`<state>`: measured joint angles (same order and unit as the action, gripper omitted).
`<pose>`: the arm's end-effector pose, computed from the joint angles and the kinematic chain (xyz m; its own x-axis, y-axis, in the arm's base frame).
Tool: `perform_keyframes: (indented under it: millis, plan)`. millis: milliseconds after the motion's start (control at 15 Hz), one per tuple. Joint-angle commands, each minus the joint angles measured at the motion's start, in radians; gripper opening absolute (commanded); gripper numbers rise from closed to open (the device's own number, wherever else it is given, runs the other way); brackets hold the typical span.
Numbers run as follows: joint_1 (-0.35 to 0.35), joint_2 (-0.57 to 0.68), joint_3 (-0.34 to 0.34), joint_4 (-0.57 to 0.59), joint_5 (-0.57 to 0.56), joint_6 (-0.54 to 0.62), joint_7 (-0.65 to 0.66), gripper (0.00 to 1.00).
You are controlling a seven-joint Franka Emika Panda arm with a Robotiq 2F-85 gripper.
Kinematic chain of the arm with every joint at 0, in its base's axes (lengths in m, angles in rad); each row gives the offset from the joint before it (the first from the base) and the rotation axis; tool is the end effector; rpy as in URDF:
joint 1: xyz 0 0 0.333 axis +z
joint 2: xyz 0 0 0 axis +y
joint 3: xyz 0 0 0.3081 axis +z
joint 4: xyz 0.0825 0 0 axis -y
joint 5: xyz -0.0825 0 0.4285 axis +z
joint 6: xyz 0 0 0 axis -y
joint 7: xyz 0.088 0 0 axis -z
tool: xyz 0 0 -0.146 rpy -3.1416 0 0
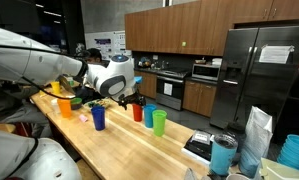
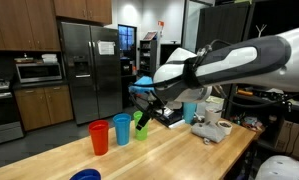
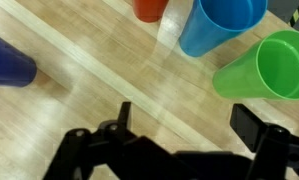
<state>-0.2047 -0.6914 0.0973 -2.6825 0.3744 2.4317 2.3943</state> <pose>0.4333 -0.0400 0.4289 -0.8034 -0.3586 -0.4753 -0.3743 0.9250 -0.0651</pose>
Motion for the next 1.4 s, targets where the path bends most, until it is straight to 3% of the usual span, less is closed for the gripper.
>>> perform_keyframes:
  millis: [0,533,667,1000,1333]
  plan:
    - [0.047,0.001,-0.071,0.009,0.033,0.008,-0.04,1.0]
    - [0.034,0.037,-0.192,0.185,0.038,-0.143,-0.072,1.0]
    - [0.018,0.056,-0.193,0.224,0.025,-0.19,-0.057,1.0]
    - [-0.017,0.133,-0.218,0.357,0.015,-0.448,-0.036,1.0]
    - [-0.048,0.188,-0.216,0.442,-0.001,-0.551,-0.009,1.0]
